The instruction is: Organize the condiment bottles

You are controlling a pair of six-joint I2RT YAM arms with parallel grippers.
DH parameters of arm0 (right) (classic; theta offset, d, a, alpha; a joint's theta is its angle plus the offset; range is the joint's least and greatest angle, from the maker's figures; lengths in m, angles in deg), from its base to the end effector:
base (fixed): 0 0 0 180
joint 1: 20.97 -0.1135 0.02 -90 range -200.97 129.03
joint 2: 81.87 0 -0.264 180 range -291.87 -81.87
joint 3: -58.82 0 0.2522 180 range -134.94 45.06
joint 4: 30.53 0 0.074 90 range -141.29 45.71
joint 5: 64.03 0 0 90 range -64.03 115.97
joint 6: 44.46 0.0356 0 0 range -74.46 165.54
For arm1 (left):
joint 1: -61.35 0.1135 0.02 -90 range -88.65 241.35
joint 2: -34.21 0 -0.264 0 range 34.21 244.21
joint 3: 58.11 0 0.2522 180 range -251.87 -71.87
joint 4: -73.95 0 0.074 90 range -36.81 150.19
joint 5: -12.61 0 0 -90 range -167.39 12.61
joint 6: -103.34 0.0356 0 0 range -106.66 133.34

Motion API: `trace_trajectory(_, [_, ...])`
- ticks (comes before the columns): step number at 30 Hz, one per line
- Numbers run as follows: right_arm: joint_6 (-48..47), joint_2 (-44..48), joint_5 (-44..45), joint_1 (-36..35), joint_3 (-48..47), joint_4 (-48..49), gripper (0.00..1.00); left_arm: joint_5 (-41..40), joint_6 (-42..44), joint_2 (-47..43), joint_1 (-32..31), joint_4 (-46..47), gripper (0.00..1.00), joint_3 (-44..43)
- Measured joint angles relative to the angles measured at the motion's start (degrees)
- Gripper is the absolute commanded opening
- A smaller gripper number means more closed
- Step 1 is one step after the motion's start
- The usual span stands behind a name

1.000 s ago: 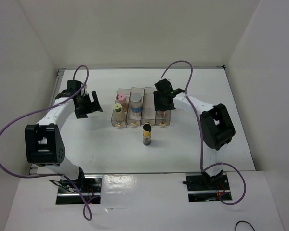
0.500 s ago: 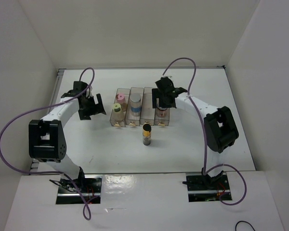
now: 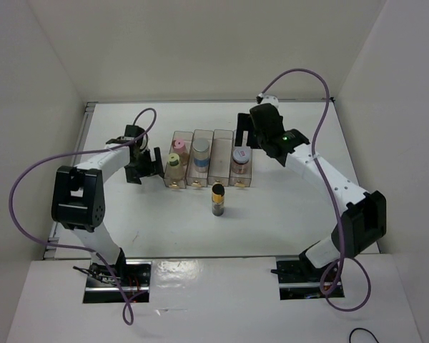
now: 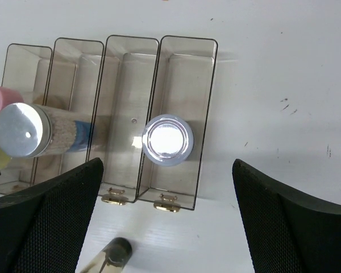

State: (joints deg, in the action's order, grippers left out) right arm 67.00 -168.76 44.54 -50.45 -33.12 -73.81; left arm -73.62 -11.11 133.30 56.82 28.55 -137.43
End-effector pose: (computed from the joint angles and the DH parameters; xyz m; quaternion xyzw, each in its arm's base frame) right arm 0.3029 0.1582 0.3326 0.0082 0.8906 0.0542 0.4514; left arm 0.3438 -0.0296 0.1895 -0.1619 0.9626 -0.0849 0.2000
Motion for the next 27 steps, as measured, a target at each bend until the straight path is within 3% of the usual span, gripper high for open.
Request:
trace_trajectory(16, [0.87,11.65,-8.61,-0.42,10.36,-0.46,0.98,-4.02,-1.46,0.92,-3.98,0.09,1.00,-0.02])
trace_trajectory(27, [-4.28,13.64,-10.97,-13.05,9.68,0.00,0.98,-6.84,-2.78,0.42,-2.29,-0.92,1.00,-0.02])
